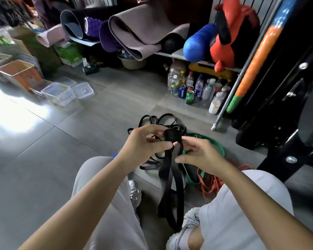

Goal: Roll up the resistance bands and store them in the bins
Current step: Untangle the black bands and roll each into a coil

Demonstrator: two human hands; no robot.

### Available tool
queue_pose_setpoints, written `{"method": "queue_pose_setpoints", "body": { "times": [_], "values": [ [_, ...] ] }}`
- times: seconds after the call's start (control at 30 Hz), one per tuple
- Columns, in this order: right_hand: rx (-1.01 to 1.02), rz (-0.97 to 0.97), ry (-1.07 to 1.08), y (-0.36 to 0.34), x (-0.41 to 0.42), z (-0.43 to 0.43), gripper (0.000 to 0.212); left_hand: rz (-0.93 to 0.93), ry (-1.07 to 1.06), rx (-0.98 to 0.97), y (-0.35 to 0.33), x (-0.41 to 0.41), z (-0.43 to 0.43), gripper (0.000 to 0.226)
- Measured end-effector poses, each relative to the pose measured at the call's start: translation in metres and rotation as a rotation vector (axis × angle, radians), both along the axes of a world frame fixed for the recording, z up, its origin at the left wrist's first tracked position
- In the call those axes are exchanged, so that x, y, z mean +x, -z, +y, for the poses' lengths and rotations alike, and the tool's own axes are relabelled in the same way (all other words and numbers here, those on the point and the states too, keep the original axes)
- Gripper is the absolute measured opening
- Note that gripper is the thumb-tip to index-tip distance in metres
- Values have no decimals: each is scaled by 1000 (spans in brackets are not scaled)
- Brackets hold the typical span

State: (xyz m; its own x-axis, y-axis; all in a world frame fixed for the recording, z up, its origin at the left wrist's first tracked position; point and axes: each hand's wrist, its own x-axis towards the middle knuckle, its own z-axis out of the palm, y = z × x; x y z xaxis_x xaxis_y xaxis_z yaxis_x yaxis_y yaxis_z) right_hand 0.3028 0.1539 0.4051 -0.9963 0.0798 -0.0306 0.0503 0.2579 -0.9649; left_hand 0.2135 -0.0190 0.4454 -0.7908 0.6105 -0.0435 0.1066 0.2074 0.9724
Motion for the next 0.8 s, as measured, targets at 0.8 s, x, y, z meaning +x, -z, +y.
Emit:
{"method": "queue_pose_setpoints", "body": {
  "times": [0.8],
  "values": [
    [712,-75,-43,15,1,-15,23,855,381,-869,-1,20,13,74]
  ]
}}
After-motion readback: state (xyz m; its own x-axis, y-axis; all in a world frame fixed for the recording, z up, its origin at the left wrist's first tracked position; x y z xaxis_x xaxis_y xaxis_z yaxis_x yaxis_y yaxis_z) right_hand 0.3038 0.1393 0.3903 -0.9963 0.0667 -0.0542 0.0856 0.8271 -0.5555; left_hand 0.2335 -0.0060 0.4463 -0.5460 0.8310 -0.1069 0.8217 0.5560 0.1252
